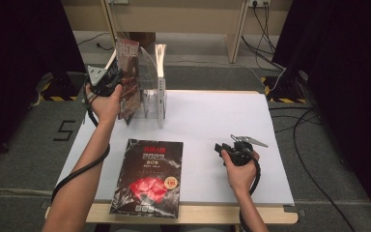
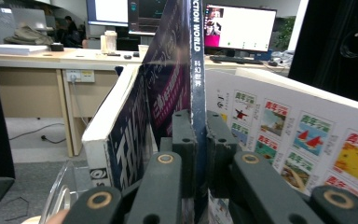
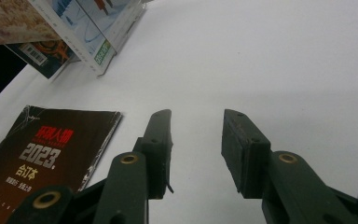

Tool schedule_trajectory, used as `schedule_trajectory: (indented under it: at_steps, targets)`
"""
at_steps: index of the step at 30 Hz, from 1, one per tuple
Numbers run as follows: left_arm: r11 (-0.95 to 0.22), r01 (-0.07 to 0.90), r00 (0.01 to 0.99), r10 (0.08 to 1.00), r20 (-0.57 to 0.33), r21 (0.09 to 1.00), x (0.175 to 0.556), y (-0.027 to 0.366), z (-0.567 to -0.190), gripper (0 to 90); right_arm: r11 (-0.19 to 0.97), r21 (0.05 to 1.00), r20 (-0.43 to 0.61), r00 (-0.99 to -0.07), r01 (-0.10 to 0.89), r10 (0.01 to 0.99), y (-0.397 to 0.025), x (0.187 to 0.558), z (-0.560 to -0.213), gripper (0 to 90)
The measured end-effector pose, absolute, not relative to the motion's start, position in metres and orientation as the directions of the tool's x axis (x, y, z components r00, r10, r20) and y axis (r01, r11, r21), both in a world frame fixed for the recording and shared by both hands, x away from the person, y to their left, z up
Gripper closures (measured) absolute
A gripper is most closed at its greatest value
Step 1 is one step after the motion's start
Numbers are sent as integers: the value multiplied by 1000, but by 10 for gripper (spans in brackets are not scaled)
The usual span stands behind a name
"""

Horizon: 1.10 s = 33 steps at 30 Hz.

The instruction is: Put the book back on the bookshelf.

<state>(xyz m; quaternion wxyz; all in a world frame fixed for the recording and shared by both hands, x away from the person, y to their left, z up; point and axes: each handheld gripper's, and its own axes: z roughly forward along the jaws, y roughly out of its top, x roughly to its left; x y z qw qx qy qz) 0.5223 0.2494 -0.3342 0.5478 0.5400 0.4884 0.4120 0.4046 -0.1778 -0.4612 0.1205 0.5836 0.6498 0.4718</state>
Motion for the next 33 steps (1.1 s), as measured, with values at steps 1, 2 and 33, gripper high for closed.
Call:
schedule_trajectory:
  at_steps: [1, 2, 33]
  targets:
    - [76, 72, 180, 980, -88, 995, 524, 249, -335, 841, -127, 755, 394, -290, 644, 872, -178, 405, -461, 631]
    - [74, 68, 179, 980, -85, 995, 525, 249, -336, 841, -128, 753, 395, -288, 645, 872, -177, 405, -462, 631]
    - [-7, 110, 144, 990, -9, 994, 483, 254, -371, 827, -116, 747, 392, -294, 655, 872, -177, 403, -466, 632]
